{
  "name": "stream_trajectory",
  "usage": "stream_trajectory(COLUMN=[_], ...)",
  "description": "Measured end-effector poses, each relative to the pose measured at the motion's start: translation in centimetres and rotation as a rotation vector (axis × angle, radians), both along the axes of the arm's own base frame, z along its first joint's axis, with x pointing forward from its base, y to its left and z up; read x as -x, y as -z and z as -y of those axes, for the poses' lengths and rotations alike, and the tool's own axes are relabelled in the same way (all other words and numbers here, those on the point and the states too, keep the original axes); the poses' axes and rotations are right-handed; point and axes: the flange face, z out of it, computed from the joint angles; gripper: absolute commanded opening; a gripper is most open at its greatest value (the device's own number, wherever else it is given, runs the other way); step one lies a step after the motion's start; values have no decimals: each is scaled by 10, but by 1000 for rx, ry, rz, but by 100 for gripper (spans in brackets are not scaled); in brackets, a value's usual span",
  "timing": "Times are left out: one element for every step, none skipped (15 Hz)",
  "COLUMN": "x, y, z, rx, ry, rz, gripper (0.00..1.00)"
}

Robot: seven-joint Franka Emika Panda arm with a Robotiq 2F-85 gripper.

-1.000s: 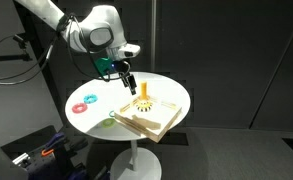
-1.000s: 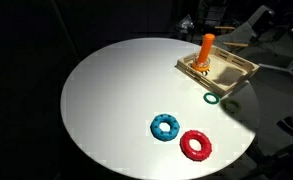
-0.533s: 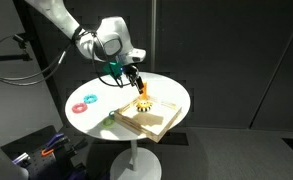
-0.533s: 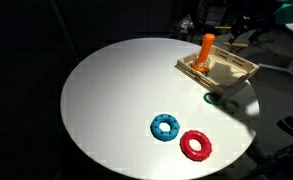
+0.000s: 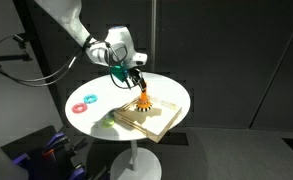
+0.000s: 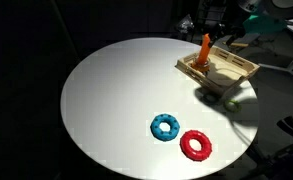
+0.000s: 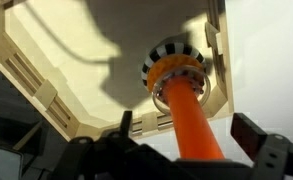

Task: Move the orange block to the table, then place the yellow bracelet on it

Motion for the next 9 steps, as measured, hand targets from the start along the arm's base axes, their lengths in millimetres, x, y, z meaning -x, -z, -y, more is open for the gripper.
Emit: stream_trajectory(x=[-6, -11, -17, -22, -27, -31, -34, -37, -38], y=[1, 2, 3, 2, 1, 1, 1, 2, 3], z=[-3, -5, -7, -9, -11, -13, -15, -16, -16], rx=[11, 22, 31, 40, 47, 55, 62, 70, 76], ry=[-14, -27, -37, -47, -55, -63, -69, -74, -77], rz=[9, 19, 31, 44, 54, 62, 68, 72, 73], gripper=[100, 100, 100, 75, 74, 66, 58, 49, 42])
